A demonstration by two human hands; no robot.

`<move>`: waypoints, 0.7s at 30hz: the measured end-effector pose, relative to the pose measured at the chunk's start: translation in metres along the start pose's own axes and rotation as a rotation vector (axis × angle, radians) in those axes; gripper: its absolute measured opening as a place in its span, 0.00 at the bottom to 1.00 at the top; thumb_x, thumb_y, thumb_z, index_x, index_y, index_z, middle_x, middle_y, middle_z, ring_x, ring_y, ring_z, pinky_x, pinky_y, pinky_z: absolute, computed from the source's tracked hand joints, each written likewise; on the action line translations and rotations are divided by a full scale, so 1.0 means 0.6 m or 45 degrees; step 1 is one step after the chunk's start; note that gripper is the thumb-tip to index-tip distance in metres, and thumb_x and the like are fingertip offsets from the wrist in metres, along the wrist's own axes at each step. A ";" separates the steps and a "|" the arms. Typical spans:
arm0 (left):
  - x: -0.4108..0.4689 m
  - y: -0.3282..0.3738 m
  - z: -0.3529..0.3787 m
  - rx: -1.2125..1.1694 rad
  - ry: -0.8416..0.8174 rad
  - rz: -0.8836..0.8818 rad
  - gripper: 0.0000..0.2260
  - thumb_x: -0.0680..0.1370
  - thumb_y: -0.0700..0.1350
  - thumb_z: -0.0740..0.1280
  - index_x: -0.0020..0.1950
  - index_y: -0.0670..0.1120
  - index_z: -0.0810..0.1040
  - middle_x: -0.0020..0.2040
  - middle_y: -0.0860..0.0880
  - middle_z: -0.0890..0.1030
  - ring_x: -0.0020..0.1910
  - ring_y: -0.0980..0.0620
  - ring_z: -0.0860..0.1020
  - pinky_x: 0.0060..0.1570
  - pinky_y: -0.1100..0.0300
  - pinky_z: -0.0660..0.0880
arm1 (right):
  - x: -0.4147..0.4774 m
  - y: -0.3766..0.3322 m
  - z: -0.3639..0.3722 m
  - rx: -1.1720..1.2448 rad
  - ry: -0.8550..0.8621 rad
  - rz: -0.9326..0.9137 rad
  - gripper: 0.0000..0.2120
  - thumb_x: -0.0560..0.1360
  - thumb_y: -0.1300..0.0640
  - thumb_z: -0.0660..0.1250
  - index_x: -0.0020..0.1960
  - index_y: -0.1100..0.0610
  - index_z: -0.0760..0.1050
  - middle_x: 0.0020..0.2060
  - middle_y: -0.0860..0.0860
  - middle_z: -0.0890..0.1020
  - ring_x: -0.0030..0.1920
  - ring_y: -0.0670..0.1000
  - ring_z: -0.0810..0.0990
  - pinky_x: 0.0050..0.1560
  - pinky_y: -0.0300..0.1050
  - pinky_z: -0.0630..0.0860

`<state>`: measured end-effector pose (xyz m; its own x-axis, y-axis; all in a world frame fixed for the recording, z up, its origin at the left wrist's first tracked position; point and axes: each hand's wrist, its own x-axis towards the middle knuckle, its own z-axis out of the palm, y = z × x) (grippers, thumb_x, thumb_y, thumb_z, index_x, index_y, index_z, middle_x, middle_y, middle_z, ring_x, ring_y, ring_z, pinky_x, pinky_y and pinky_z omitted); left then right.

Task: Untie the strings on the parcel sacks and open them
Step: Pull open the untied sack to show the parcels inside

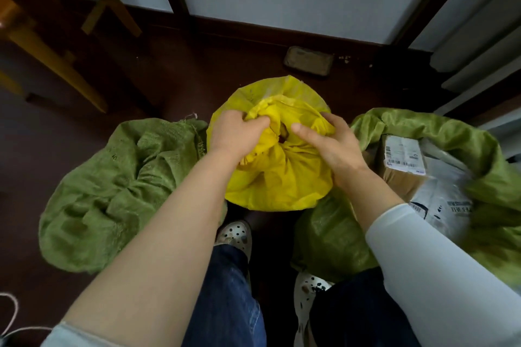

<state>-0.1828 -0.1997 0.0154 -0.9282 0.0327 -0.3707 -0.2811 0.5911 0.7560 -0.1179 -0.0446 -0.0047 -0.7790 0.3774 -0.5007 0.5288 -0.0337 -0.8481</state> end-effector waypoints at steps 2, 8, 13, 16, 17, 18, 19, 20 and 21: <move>-0.002 0.005 -0.006 -0.321 -0.021 -0.200 0.09 0.67 0.50 0.68 0.38 0.44 0.78 0.41 0.44 0.81 0.46 0.41 0.80 0.49 0.46 0.77 | 0.004 -0.007 0.003 -0.136 0.068 -0.113 0.33 0.66 0.47 0.75 0.67 0.52 0.69 0.63 0.51 0.75 0.63 0.52 0.74 0.64 0.52 0.73; 0.009 -0.008 -0.040 -0.756 0.059 -0.533 0.12 0.72 0.46 0.70 0.51 0.44 0.72 0.48 0.43 0.79 0.46 0.45 0.80 0.49 0.48 0.78 | 0.009 -0.014 -0.031 0.150 0.349 0.111 0.17 0.75 0.53 0.68 0.60 0.58 0.74 0.53 0.55 0.78 0.61 0.58 0.75 0.63 0.54 0.72; -0.017 -0.002 -0.028 -1.127 -0.112 -0.656 0.52 0.48 0.60 0.82 0.70 0.55 0.65 0.65 0.44 0.75 0.58 0.39 0.78 0.51 0.37 0.75 | -0.009 -0.006 -0.032 0.131 0.356 0.178 0.26 0.74 0.49 0.68 0.67 0.60 0.69 0.61 0.56 0.76 0.63 0.58 0.74 0.65 0.56 0.71; -0.085 0.008 0.001 -0.885 0.239 -0.615 0.65 0.46 0.67 0.77 0.75 0.57 0.47 0.77 0.47 0.53 0.73 0.41 0.59 0.64 0.38 0.66 | -0.021 -0.012 -0.022 0.021 0.321 0.051 0.18 0.71 0.47 0.71 0.55 0.57 0.75 0.50 0.53 0.79 0.55 0.56 0.78 0.58 0.55 0.76; -0.112 0.012 0.016 -0.876 0.258 -0.566 0.67 0.47 0.68 0.76 0.76 0.55 0.42 0.77 0.48 0.48 0.75 0.43 0.55 0.67 0.38 0.64 | -0.024 -0.013 -0.020 -0.008 0.303 0.026 0.17 0.70 0.46 0.72 0.51 0.57 0.75 0.48 0.53 0.80 0.52 0.55 0.79 0.55 0.54 0.77; -0.130 0.016 0.031 -0.936 0.219 -0.523 0.68 0.46 0.68 0.76 0.76 0.54 0.39 0.77 0.49 0.48 0.75 0.44 0.54 0.68 0.40 0.64 | -0.025 -0.013 -0.018 -0.029 0.272 0.006 0.16 0.69 0.47 0.72 0.48 0.57 0.76 0.46 0.54 0.81 0.49 0.55 0.80 0.51 0.52 0.78; -0.141 0.021 0.046 -0.979 0.167 -0.495 0.69 0.46 0.66 0.78 0.75 0.53 0.38 0.76 0.49 0.51 0.74 0.46 0.56 0.68 0.41 0.65 | -0.027 -0.014 -0.016 -0.040 0.230 -0.011 0.13 0.69 0.48 0.72 0.43 0.57 0.76 0.42 0.54 0.81 0.44 0.53 0.80 0.46 0.48 0.78; -0.139 0.022 0.057 -0.995 0.132 -0.474 0.68 0.50 0.63 0.80 0.75 0.53 0.38 0.76 0.48 0.55 0.73 0.46 0.59 0.67 0.43 0.66 | -0.030 -0.015 -0.015 -0.049 0.178 -0.018 0.10 0.70 0.50 0.72 0.38 0.56 0.76 0.36 0.52 0.80 0.39 0.51 0.79 0.40 0.44 0.77; -0.133 0.023 0.061 -0.996 0.128 -0.440 0.62 0.56 0.57 0.80 0.76 0.51 0.39 0.75 0.47 0.59 0.72 0.46 0.62 0.67 0.43 0.66 | -0.033 -0.016 -0.015 -0.061 0.105 -0.013 0.10 0.70 0.54 0.72 0.35 0.56 0.74 0.32 0.51 0.78 0.36 0.49 0.77 0.37 0.42 0.74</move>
<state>-0.1036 -0.1644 0.0358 -0.7664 -0.1399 -0.6270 -0.6049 -0.1716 0.7776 -0.1044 -0.0434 0.0151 -0.7553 0.4524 -0.4742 0.5379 0.0146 -0.8429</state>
